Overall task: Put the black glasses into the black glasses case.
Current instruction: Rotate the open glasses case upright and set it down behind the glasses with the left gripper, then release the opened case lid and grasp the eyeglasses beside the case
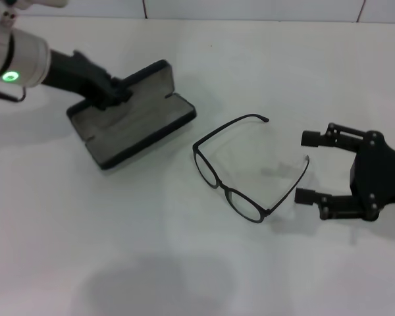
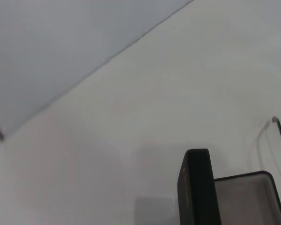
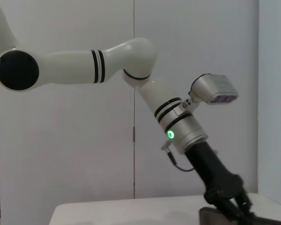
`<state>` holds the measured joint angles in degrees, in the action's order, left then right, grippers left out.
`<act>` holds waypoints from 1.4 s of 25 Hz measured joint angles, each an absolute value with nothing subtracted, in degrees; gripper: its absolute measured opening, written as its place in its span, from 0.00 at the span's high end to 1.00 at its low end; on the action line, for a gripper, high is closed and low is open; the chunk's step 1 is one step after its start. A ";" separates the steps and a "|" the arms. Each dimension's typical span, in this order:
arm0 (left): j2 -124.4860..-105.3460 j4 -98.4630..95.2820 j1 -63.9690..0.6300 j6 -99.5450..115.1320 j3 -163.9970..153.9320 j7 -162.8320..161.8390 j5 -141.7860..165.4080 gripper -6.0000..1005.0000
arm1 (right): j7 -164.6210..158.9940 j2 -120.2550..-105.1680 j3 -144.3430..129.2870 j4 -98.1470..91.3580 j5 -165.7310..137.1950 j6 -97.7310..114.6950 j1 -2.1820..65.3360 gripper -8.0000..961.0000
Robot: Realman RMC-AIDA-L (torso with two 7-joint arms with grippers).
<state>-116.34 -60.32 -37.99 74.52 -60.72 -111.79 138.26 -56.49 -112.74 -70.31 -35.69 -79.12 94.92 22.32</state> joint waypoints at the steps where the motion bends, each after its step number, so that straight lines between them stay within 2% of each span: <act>1: -116.42 -59.83 -38.54 74.13 -60.88 -110.38 138.41 0.78 | -56.21 -113.34 -70.32 -35.69 -79.18 95.05 21.44 0.12; 7: -116.76 -55.35 -42.40 72.65 -65.86 -101.04 138.74 0.77 | -55.88 -114.33 -70.36 -35.02 -79.20 96.85 19.46 0.12; 15: -119.38 -54.61 -45.65 73.15 -70.23 -92.51 138.16 0.75 | -54.52 -114.43 -70.15 -34.17 -79.20 99.08 18.27 0.13; 31: -119.55 -55.18 -46.49 68.60 -74.22 -96.14 134.90 0.71 | -54.95 -113.77 -69.63 -35.05 -79.11 94.75 19.41 0.13; 35: -119.47 -55.21 -45.85 69.76 -73.38 -95.59 130.25 0.52 | -58.95 -113.73 -68.67 -37.96 -79.77 92.83 19.15 0.13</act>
